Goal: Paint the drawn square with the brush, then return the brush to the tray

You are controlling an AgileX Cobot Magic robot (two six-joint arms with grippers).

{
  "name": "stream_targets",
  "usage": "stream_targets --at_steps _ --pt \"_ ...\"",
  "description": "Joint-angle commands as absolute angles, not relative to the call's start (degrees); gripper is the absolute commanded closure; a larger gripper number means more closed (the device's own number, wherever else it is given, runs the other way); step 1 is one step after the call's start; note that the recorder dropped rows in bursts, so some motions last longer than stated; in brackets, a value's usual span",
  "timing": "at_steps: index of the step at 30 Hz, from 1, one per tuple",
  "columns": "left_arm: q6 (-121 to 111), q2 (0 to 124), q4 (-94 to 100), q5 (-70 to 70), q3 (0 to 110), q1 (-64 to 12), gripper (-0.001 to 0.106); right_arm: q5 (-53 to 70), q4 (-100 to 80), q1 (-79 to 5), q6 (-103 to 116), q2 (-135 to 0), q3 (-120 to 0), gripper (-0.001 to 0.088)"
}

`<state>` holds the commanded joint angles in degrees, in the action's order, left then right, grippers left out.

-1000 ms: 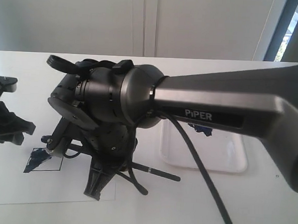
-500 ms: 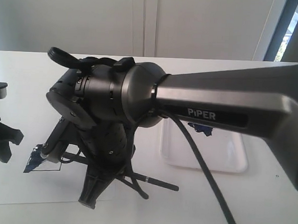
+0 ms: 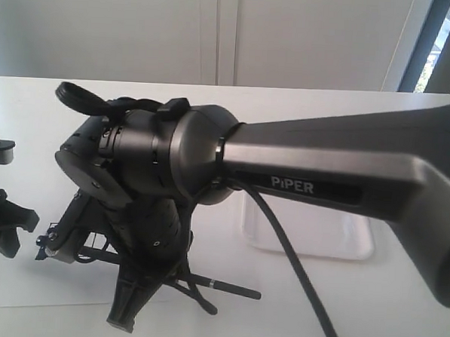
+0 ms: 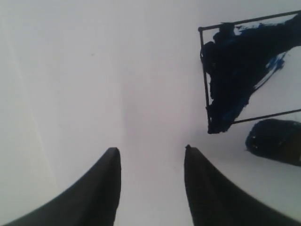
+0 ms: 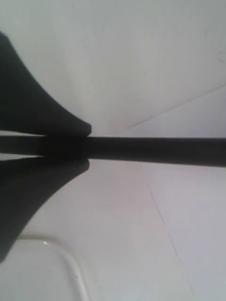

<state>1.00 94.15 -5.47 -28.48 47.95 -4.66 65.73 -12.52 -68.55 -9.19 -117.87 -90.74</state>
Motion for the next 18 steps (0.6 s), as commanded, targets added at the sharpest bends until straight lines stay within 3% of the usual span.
stream_targets --at_steps 18 --pt "1.2 98.7 -5.8 -25.4 47.9 -4.7 0.057 67.0 -15.4 -68.6 -8.8 -120.0 -90.7 0.0868"
